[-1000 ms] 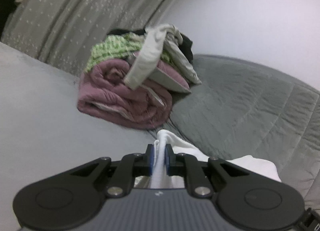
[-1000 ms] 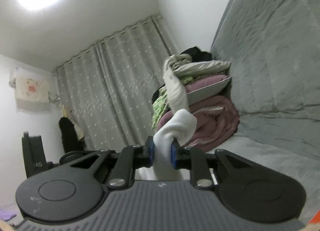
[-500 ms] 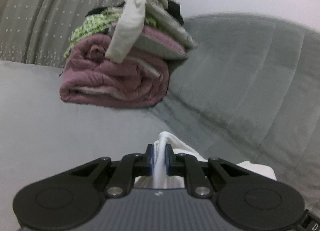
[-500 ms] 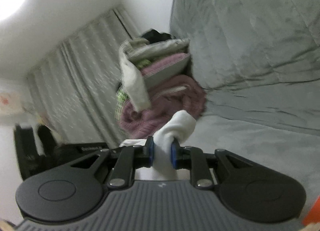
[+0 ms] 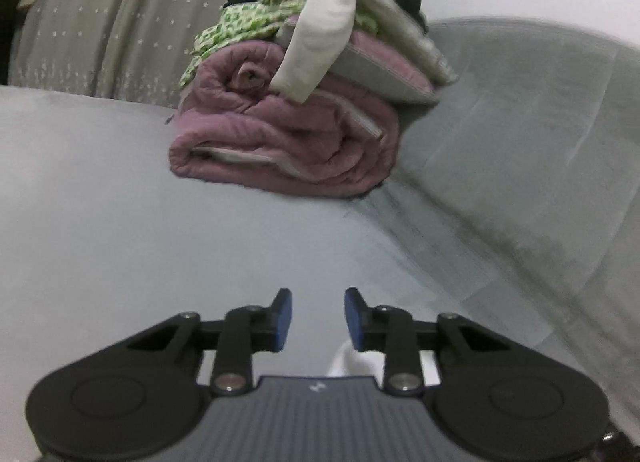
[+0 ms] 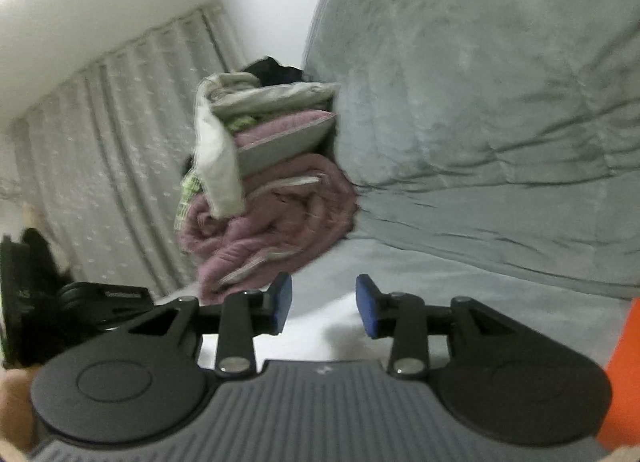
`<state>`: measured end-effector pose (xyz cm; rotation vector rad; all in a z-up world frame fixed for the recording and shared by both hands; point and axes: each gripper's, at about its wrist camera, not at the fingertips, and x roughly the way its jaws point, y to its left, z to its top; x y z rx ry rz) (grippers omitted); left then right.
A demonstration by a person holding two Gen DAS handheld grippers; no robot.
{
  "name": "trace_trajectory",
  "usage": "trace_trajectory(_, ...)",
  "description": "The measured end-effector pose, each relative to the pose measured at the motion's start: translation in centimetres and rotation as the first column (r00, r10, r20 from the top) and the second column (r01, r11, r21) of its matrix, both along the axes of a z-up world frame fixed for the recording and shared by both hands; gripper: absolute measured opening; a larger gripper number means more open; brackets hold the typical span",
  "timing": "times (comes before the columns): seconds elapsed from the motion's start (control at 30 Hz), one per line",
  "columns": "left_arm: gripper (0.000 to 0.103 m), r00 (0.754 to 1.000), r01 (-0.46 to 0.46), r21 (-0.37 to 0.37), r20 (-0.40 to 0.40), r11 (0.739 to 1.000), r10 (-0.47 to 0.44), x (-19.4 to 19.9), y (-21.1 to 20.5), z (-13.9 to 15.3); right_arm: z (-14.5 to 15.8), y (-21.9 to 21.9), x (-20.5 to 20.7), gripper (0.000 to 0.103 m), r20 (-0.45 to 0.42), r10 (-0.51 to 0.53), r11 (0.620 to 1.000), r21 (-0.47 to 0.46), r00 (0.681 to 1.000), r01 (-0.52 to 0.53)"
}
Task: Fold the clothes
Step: 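Carry the folded trousers with both grippers onto the grey folded stack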
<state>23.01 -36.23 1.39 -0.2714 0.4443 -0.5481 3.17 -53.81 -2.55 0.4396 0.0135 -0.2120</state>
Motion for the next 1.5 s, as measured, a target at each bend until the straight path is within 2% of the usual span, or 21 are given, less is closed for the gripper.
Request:
trace_trajectory(0.07, 0.027, 0.997, 0.057, -0.021, 0.047, 0.998, -0.056, -1.2, -0.3, 0.1, 0.5, 0.5, 0.2, 0.04, 0.012, 0.048, 0.998, -0.03, 0.999, -0.048)
trace_trajectory(0.2, 0.027, 0.989, 0.139, -0.017, 0.048, 0.99, -0.138, -2.6, -1.3, -1.5, 0.5, 1.6, 1.0, 0.048, -0.043, 0.178, 0.975, -0.124, 0.983, -0.182)
trace_trajectory(0.27, 0.027, 0.991, 0.135, 0.0, 0.02, 0.991, -0.135, -2.3, -1.7, -3.0, 0.1, 2.0, 1.5, 0.049, -0.1, 0.239, 0.953, -0.168, 0.966, -0.253)
trace_trajectory(0.33, 0.025, 0.993, 0.113, 0.009, 0.026, 0.994, -0.113, -2.4, -1.6, -4.4, -0.6, 2.3, 1.7, 0.049, -0.162, 0.254, 0.935, -0.212, 0.954, -0.285)
trace_trajectory(0.37, 0.02, 0.994, 0.104, 0.008, 0.036, 0.995, -0.104, -2.4, -1.4, -4.8, -1.0, 2.5, 1.8, 0.049, -0.194, 0.253, 0.926, -0.234, 0.948, -0.295)
trace_trajectory(0.57, 0.018, 0.993, 0.089, 0.037, 0.071, 0.995, -0.092, -2.1, -1.8, -4.8, -1.3, 1.2, 0.4, 0.048, -0.188, 0.297, 0.926, -0.184, 0.936, -0.331)
trace_trajectory(0.77, 0.019, 0.992, 0.079, 0.088, 0.094, 0.993, -0.087, -2.9, -1.2, -4.0, -0.9, -0.6, -1.1, 0.052, -0.103, 0.327, 0.94, -0.064, 0.94, -0.334)
trace_trajectory(0.87, 0.025, 0.992, 0.066, 0.109, 0.097, 0.992, -0.077, -3.5, -0.4, -3.6, -0.7, -0.7, -1.3, 0.059, -0.08, 0.307, 0.949, -0.056, 0.948, -0.311)
trace_trajectory(1.03, 0.036, 0.994, 0.033, 0.157, 0.096, 0.987, -0.048, -4.9, 0.7, -2.8, -0.5, -0.4, -1.4, 0.065, -0.083, 0.275, 0.957, -0.065, 0.958, -0.281)
trace_trajectory(1.1, 0.042, 0.995, 0.019, 0.172, 0.092, 0.985, -0.035, -5.6, 1.2, -2.3, -0.5, -0.2, -1.3, 0.072, -0.09, 0.266, 0.959, -0.074, 0.96, -0.273)
trace_trajectory(1.2, 0.045, 0.998, 0.014, 0.212, 0.051, 0.977, -0.026, -6.7, 2.0, -1.6, -0.3, -0.1, -1.3, 0.078, -0.095, 0.25, 0.962, -0.084, 0.964, -0.258)
trace_trajectory(1.27, 0.048, 1.0, 0.017, 0.246, 0.021, 0.969, -0.023, -7.7, 2.5, -0.9, 0.0, -0.4, -1.4, 0.079, -0.105, 0.24, 0.966, -0.077, 0.965, -0.248)
trace_trajectory(1.3, 0.054, 1.0, 0.017, 0.262, 0.007, 0.965, -0.02, -8.2, 2.8, -0.6, 0.2, -0.4, -1.4, 0.081, -0.116, 0.23, 0.968, -0.074, 0.966, -0.239)
trace_trajectory(1.5, 0.064, 1.0, 0.009, 0.358, -0.002, 0.934, -0.008, -10.6, 4.4, 2.6, 2.5, 0.6, -1.7, 0.085, -0.207, 0.203, 0.966, -0.117, 0.957, -0.23)
